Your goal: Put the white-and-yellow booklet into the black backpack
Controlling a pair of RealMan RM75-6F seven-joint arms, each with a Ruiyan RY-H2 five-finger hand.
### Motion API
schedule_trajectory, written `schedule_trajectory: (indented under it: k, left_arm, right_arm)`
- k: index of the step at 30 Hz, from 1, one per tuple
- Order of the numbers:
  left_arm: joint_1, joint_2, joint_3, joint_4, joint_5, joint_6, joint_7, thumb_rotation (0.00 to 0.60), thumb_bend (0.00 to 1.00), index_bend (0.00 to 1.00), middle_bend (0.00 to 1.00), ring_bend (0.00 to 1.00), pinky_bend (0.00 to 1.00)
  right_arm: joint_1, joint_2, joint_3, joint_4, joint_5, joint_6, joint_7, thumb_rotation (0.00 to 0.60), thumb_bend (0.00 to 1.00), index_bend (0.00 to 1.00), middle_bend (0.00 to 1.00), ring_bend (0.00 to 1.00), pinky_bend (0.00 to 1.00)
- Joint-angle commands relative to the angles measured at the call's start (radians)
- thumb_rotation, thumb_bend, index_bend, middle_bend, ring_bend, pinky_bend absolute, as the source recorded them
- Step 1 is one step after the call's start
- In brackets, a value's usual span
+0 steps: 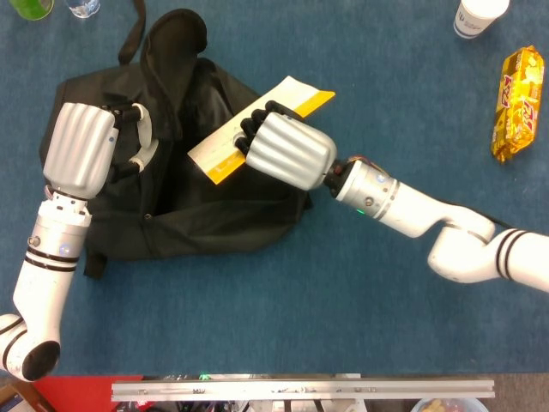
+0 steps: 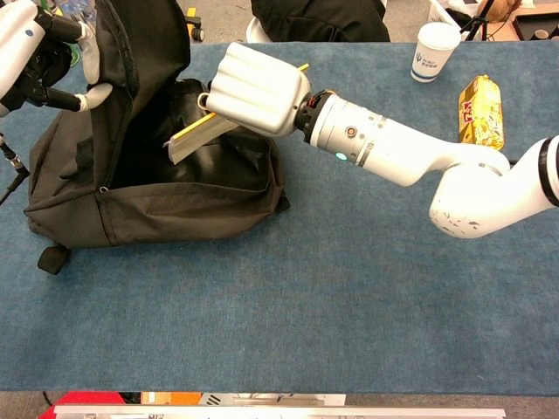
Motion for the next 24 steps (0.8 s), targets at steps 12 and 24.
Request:
schedule_trajectory:
  k: [12,24]
  left_arm:
    - [0.008,0.016,0.005,-0.021,0.008,0.007,0.005,0.600,0.41,0.71,0.81,0.87,1.00]
    - [0.007,0.020,0.007,-0.039,0.014,0.006,0.019,0.600,0.41,0.71,0.81,0.87,1.00]
  right_arm:
    - [0.080,-0.182,-0.005,0.208,0.012,0.038,0.000,0.600,0.44,0.89,0.71,0.69,0.82]
    - [0.152,-0.294,0.006,0.354,0.035,0.053,0.054,0.600,0.44,0.89,0.71,0.69,0.82]
